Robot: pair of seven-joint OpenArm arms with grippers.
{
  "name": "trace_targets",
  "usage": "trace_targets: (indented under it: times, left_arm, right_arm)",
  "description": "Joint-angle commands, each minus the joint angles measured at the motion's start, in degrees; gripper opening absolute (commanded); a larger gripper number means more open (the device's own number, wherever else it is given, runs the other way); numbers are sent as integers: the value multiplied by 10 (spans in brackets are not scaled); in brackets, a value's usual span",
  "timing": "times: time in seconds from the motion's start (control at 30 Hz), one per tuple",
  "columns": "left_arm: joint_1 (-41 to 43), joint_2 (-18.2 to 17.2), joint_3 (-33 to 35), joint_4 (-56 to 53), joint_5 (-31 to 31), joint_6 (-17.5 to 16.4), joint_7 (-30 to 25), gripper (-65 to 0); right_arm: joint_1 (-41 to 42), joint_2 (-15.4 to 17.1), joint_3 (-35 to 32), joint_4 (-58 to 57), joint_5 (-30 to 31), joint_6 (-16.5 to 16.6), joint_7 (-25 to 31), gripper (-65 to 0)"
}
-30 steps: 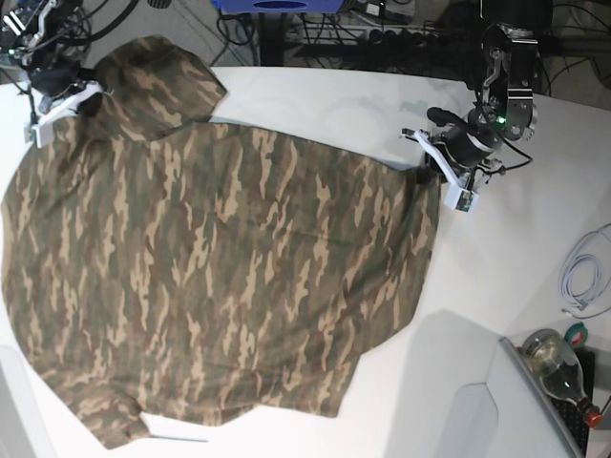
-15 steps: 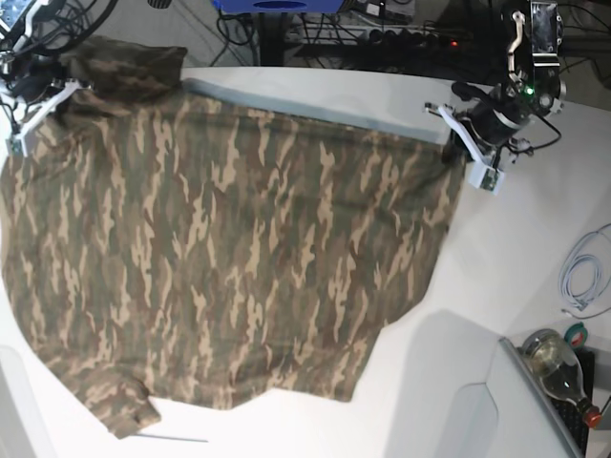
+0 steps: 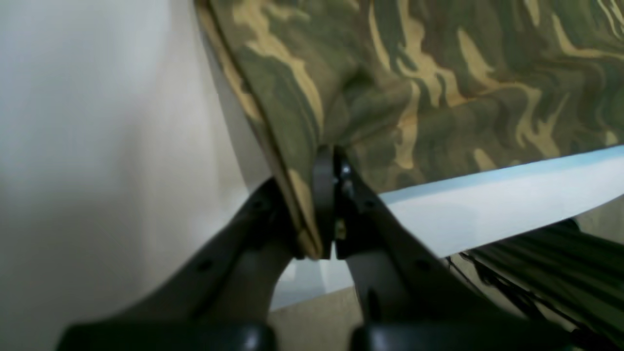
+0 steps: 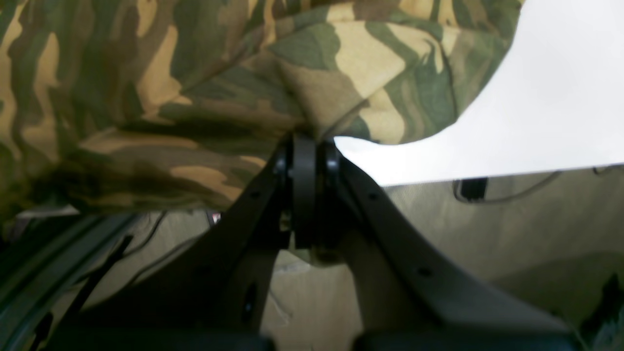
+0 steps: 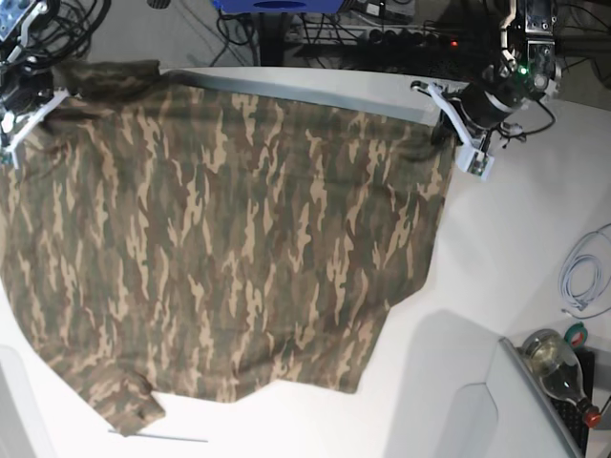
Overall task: Layout the t-shirt on the table in an organized manner, then fold the t-shirt properly
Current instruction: 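Pull both held shoulders apart to smooth the shirt, then drag the shirt shoulders toward the robot with both grippers, flattening it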
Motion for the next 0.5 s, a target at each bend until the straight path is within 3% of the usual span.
trace_targets:
  times: [0.0, 0.23, 0.47]
  left_arm:
    - [-17, -4, -3, 15, -2, 4, 2, -650]
    - [-124, 16, -2, -13, 1, 2, 73, -650]
    - [-216, 23, 52, -132, 4, 2, 84, -650]
  right_arm:
    - [10, 21, 0, 14, 0, 1, 3, -642]
    - [75, 50, -89, -42, -58, 1, -8, -642]
    - [162, 82, -95, -136, -88, 1, -8, -642]
